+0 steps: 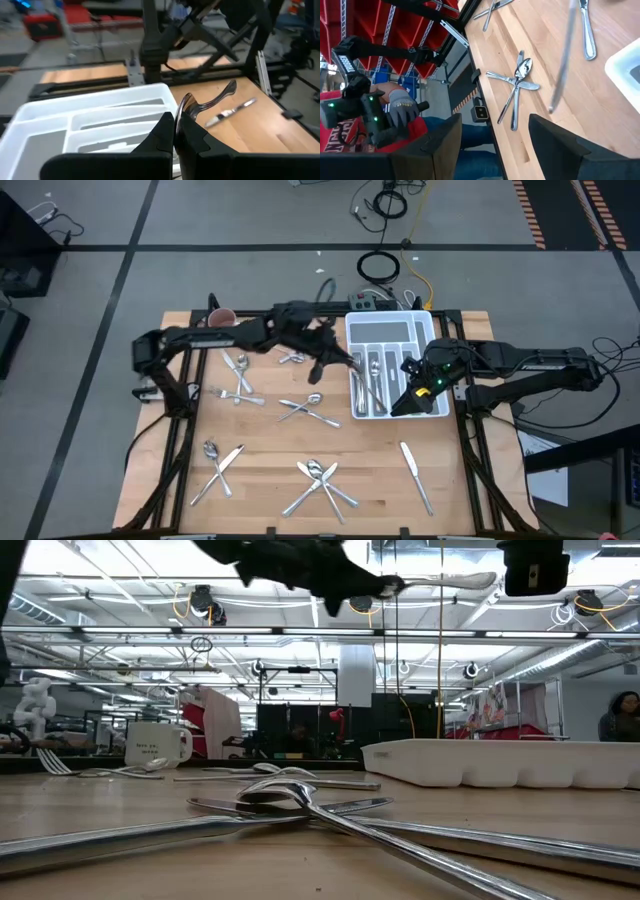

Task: Sort silverware
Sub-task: Put the silver spoon into the silverware tray

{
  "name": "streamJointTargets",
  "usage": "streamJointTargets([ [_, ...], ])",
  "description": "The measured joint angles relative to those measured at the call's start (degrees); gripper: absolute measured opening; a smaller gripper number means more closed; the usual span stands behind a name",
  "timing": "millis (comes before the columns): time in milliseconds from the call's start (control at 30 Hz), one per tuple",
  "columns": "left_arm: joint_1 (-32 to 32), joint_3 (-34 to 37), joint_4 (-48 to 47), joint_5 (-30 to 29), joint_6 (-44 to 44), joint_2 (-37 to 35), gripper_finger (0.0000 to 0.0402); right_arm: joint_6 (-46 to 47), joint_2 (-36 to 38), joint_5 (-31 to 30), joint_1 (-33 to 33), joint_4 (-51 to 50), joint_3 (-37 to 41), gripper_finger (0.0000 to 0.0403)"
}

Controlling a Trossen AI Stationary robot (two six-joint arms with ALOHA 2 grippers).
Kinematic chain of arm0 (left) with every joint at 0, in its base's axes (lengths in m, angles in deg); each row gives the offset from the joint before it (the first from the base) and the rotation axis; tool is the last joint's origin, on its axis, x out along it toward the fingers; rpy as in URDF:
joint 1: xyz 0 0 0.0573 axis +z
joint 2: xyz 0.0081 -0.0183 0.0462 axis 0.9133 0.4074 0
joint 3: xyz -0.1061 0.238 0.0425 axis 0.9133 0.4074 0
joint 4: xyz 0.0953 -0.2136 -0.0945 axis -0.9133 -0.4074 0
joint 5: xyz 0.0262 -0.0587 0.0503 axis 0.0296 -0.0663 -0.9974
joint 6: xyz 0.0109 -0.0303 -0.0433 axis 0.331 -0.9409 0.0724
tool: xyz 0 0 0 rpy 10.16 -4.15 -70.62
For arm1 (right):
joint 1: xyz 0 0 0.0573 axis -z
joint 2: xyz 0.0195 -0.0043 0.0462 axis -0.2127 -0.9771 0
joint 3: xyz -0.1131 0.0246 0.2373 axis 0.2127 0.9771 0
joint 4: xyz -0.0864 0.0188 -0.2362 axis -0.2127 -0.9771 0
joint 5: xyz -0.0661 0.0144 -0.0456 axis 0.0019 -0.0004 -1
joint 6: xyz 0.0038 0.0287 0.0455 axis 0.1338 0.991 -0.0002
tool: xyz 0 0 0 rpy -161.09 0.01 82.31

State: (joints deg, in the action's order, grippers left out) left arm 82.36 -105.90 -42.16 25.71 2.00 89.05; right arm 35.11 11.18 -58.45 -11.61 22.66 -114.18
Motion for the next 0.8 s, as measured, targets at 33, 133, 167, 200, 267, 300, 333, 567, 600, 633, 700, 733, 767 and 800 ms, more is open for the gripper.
streamJointTargets([
  [33,0.47,-2.78,-2.64,1.41,0.96,1.74,0.0005,0.0,0.06,0.06,0.0,0.03,0.0,0.0222],
  [133,1.88,-11.33,-9.28,5.59,4.09,7.28,0.0005,0.05,0.51,0.2,-0.02,-0.1,0.0,0.0222],
  [167,2.38,-13.98,-11.43,6.7,5.18,8.97,0.0005,0.07,0.83,0.22,-0.02,-0.12,0.0,0.0222],
  [200,2.84,-16.44,-13.58,7.44,5.91,10.6,0.0005,0.09,1.14,0.22,-0.02,-0.18,0.0,0.0222],
  [267,3.82,-21.45,-17.6,8.37,8.07,14.01,0.0005,0.14,1.93,0.33,-0.02,-0.2,0.0,0.0222],
  [300,4.32,-23.67,-19.25,8.76,9.1,15.65,0.0005,0.25,2.29,0.34,-0.02,-0.25,0.0,0.0222],
  [333,4.84,-25.63,-20.54,9.01,10.0,17.1,0.0005,0.53,2.66,0.35,-0.02,-0.29,0.0,0.0222],
  [567,8.33,-36.43,-24.76,10.14,12.53,26.42,0.0005,0.66,4.2,0.18,-0.02,-0.45,0.0,0.0222],
  [600,8.72,-37.61,-25.1,10.15,12.4,27.71,0.0005,0.66,4.2,0.15,-0.02,-0.45,0.0,0.0222],
  [633,9.08,-38.69,-25.78,10.14,11.81,28.84,0.0005,0.64,4.2,0.13,-0.02,-0.49,0.0,0.0222],
  [700,9.61,-40.44,-26.65,10.14,9.92,30.68,0.0005,0.19,4.2,0.12,-0.02,-0.72,0.0,0.0222],
  [733,9.74,-41.14,-27.38,10.15,9.01,31.53,0.0005,-0.28,4.2,0.11,-0.02,-0.76,0.0,0.0222],
  [767,9.83,-41.44,-28.38,10.15,8.22,32.23,0.0005,-0.84,4.2,0.1,-0.02,-0.82,0.0,0.0222],
  [800,9.84,-41.56,-29.37,10.13,8.1,32.82,0.0005,-1.47,4.2,0.09,-0.02,-0.88,0.0,0.0222],
])
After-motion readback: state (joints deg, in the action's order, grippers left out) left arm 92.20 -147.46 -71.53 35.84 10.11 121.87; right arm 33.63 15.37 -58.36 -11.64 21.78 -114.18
